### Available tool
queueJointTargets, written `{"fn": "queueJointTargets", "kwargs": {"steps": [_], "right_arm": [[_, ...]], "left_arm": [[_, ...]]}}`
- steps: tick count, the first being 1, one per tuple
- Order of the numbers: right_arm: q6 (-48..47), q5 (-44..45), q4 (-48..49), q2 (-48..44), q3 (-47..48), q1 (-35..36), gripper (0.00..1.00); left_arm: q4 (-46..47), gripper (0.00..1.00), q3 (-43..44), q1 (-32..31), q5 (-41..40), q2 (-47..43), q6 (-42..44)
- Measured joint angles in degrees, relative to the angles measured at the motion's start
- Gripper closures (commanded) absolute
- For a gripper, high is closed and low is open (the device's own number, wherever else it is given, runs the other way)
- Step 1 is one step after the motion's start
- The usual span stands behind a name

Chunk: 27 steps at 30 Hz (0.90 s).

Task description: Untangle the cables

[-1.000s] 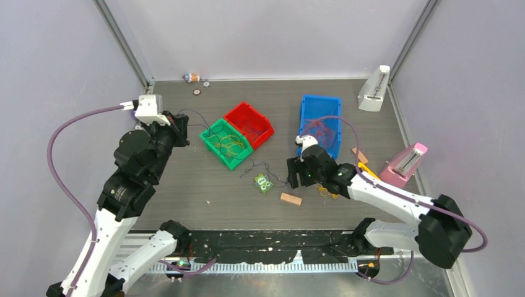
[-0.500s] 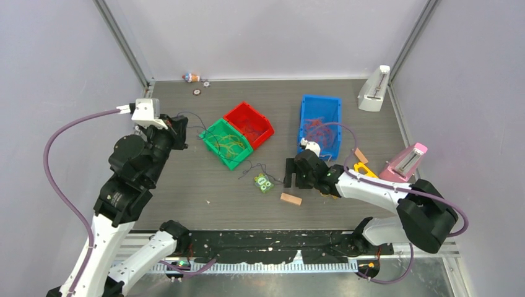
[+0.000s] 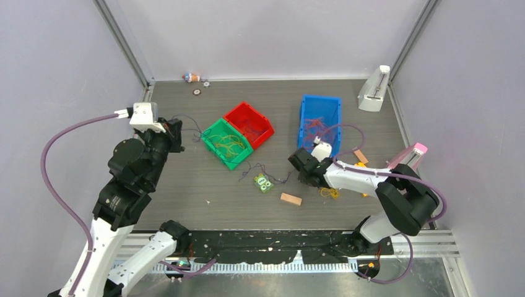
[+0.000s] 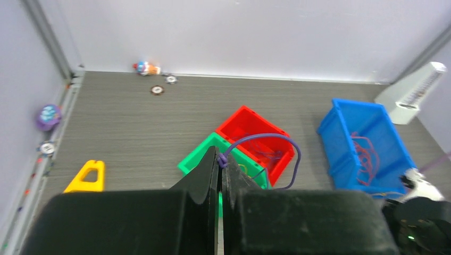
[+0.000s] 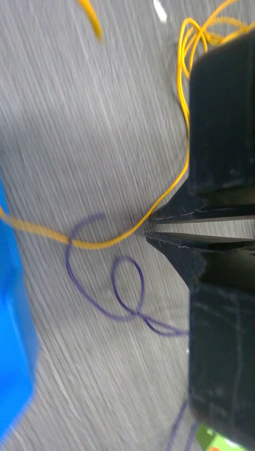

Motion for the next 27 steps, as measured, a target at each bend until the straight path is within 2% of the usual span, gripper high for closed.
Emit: {"fn": "queueJointTargets", "kwargs": {"steps": [4,12,17,21,23,25,26,27], "right_arm": [[1.3,2.4,-2.4,-4.8,-3.8,-4.4,0.94],[1.1,8.9,-10.1,-24.4,-8.6,-17.9,0.95],[0.7,12.4,-12.0,-35.2,-9.7,-20.8,0.95],[-0.7,12.9,-12.8,-39.0,-10.2,-21.0,0.95],[-2.2,12.5,-12.6,-39.3,-10.2,-21.0,0.89],[-6.9,9.1,-10.5,-39.3,-10.5,-21.1,0.63],[-9.2,6.6,-8.9,-39.4,-10.8,-21.1,0.36],[-12.1,3.5,-7.1,-39.6,-11.2,-21.1,0.19]], "left_arm": [[-1.6,1.00,0.2,0.0,-6.4,-0.8,1.8],[-3.8,1.00,0.3,0.7,-20.8,-1.3,4.8],[-3.6,1.00,0.3,0.7,-27.1,-3.5,4.8],[-2.4,1.00,0.3,0.7,-28.4,-5.2,4.5],[-1.6,1.00,0.3,0.7,-27.3,-5.6,4.3],[-0.3,1.00,-0.3,0.7,-24.3,-6.1,4.2],[0.5,1.00,-0.8,0.8,-21.8,-6.4,4.3],[1.0,1.00,-1.1,0.8,-19.8,-6.6,4.2]]}}
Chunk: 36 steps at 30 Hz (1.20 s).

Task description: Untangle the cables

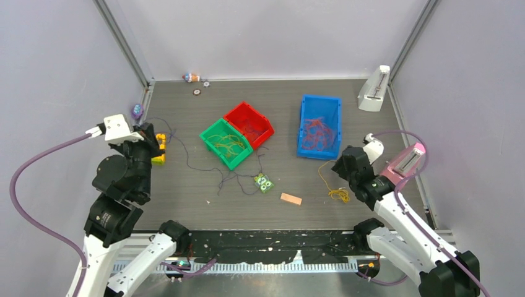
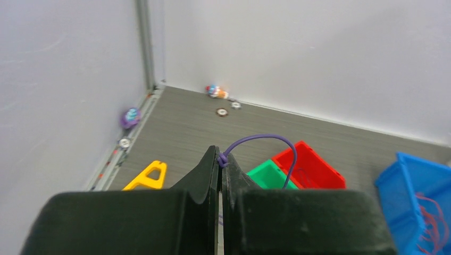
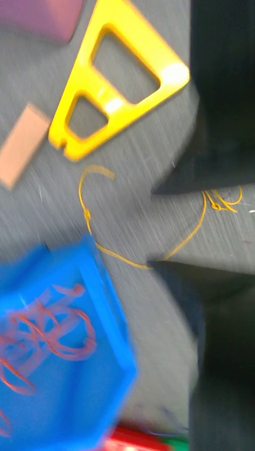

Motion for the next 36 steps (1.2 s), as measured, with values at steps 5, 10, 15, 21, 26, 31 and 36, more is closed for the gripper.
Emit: {"fn": "queueJointTargets", "kwargs": {"steps": [5,10,15,21,26,31,36], "right_arm": [[-9.5,-13.9,8.0,-3.9,-3.2,0.0,0.04],[-16.2,-26.3,14.1,-4.4,-4.0,0.2,0.03],[-21.2,-34.0,17.6,3.8,-0.6,4.9,0.03],[-22.9,-33.8,20.5,18.0,9.2,17.6,0.07],[-19.8,-27.7,25.1,30.3,15.1,23.5,0.10],[-17.3,-22.5,25.9,43.5,22.3,26.0,0.17],[-16.0,-20.5,27.0,52.1,27.7,26.5,0.26]], "left_arm": [[1.3,1.00,-0.4,0.0,8.6,0.1,0.0],[2.1,1.00,-0.4,0.0,14.5,0.4,-0.1],[2.1,1.00,0.2,0.0,18.3,1.0,-0.6],[2.2,1.00,2.7,0.1,21.0,1.4,-1.5],[2.2,1.00,2.9,0.1,21.8,1.0,-1.9],[2.1,1.00,2.8,0.1,21.9,0.0,-2.6],[2.1,1.00,2.7,0.1,21.8,-0.5,-2.6]]}}
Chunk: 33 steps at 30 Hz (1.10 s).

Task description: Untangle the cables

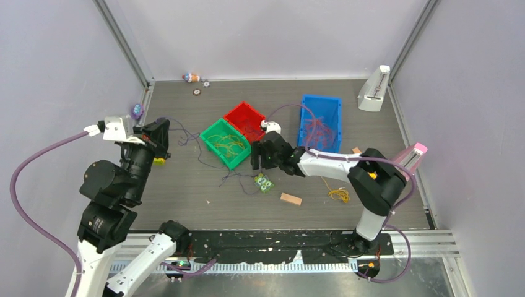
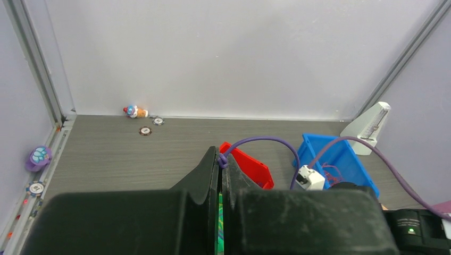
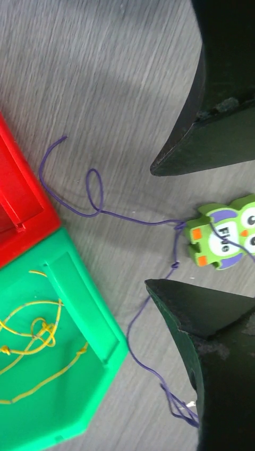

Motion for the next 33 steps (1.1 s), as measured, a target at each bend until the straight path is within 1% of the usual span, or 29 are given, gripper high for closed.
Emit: {"fn": "queueJointTargets", "kwargs": {"steps": [4,6,7,9,10,11,12,14,17,21,23,26,33], "right_arm": [[0.9,0.4,0.8,4.9,2.4,0.0,0.32],[1.2,0.6,1.0,6.3,2.5,0.0,0.40],[1.4,0.7,1.1,6.9,2.5,0.0,0.42],[1.9,0.9,1.3,7.7,2.5,0.0,0.52],[2.0,0.9,1.3,7.9,2.5,0.1,0.64],[2.1,1.0,1.3,8.0,2.4,0.1,0.71],[2.0,1.2,1.3,8.0,2.4,0.1,0.86],[2.0,2.1,1.3,7.8,2.3,0.1,0.94],[2.0,4.2,0.6,5.6,0.2,0.1,0.95],[1.7,7.0,-2.2,-2.6,-4.1,-0.2,0.95],[1.4,8.2,-3.2,-8.3,-6.2,-0.7,0.95],[0.6,10.1,-5.5,-19.1,-9.7,-2.5,0.95],[-1.6,12.4,-13.7,-43.6,-15.3,-13.0,0.95]], "left_arm": [[0.0,1.00,-0.4,0.0,-0.5,-0.2,0.1],[0.0,1.00,-0.7,0.0,-1.1,-0.3,0.2],[0.0,1.00,-0.9,0.0,-1.4,-0.4,0.3],[0.0,1.00,-1.2,0.0,-2.1,-0.7,0.6],[0.0,1.00,-1.4,0.0,-2.5,-0.8,1.0],[0.0,1.00,-1.6,0.0,-2.9,-1.0,1.2],[0.0,1.00,-1.7,0.0,-3.2,-1.1,1.4],[0.0,1.00,-1.8,0.0,-3.8,-1.2,1.6],[0.0,1.00,-2.3,0.0,-5.5,-1.5,2.1],[0.0,1.00,-3.1,0.0,-8.3,-2.2,3.1],[0.0,1.00,-3.3,0.0,-9.6,-2.6,3.9],[0.1,1.00,-3.6,0.0,-11.4,-2.9,4.7],[0.0,1.00,-6.4,0.0,-13.8,-3.5,5.2]]}}
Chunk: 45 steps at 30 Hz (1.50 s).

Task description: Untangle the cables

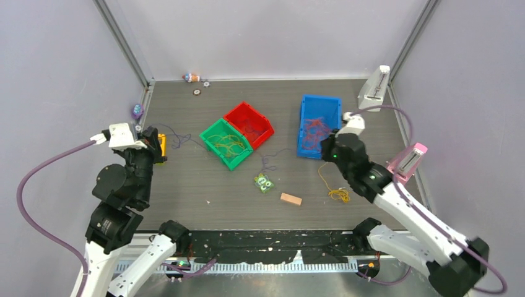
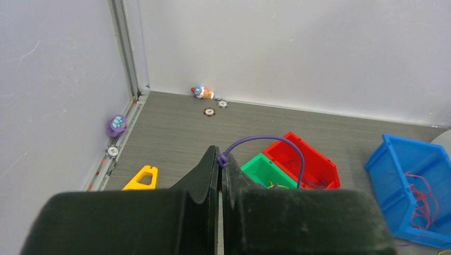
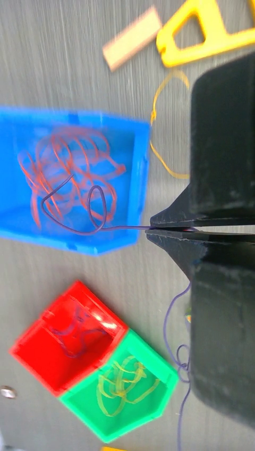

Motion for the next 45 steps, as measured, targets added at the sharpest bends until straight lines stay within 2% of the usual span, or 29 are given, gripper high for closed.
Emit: {"fn": "queueJointTargets", "kwargs": {"steps": [3,7,12,18,21,24,30,36,40,42,43,44,45], "right_arm": [[-1.1,2.0,-4.3,-9.1,-0.4,-4.3,0.95],[-1.6,5.4,-9.3,-16.2,-0.4,-6.6,0.95],[-0.5,11.3,-15.4,-20.0,-0.4,-7.1,0.95],[2.9,21.6,-21.8,-22.1,-0.4,-7.6,0.95],[3.3,22.9,-22.8,-23.0,-0.4,-7.7,0.95],[2.1,20.2,-21.7,-23.1,-0.7,-7.7,0.95],[-1.0,4.8,-16.4,-23.4,-4.3,-7.7,0.95],[1.1,-10.7,-11.1,-25.1,-11.6,-7.5,0.95],[3.7,-16.0,-8.3,-24.6,-16.4,-6.0,0.95],[4.5,-17.4,-7.3,-23.6,-18.4,-5.0,0.89],[4.9,-18.0,-6.6,-22.8,-19.3,-4.5,0.70],[5.2,-18.4,-6.0,-22.1,-20.1,-4.0,0.43],[5.6,-18.8,-5.4,-21.2,-20.7,-3.7,0.33]], "left_arm": [[-0.5,1.00,-1.3,0.0,-1.0,-0.2,-0.2],[-1.5,1.00,-1.7,0.0,-2.7,-0.1,-0.7],[-2.8,1.00,-1.4,0.0,-7.1,0.5,-0.8],[-2.4,1.00,0.1,0.0,-21.4,3.3,2.4],[-2.1,1.00,-0.1,0.0,-22.8,2.6,2.4],[-1.2,1.00,-1.6,0.0,-18.8,0.3,1.5],[-0.9,1.00,-1.5,0.0,-10.2,-0.3,0.3],[-1.1,1.00,4.6,0.0,-4.6,2.6,-0.1],[-1.0,1.00,8.5,0.0,-0.8,4.2,-1.3],[-1.4,1.00,11.5,0.0,1.1,6.2,-1.8],[-1.4,1.00,13.1,0.0,2.1,7.4,-2.2],[-1.6,1.00,14.5,0.0,2.9,8.5,-2.5],[-1.5,1.00,15.8,0.0,3.9,9.7,-2.7]]}}
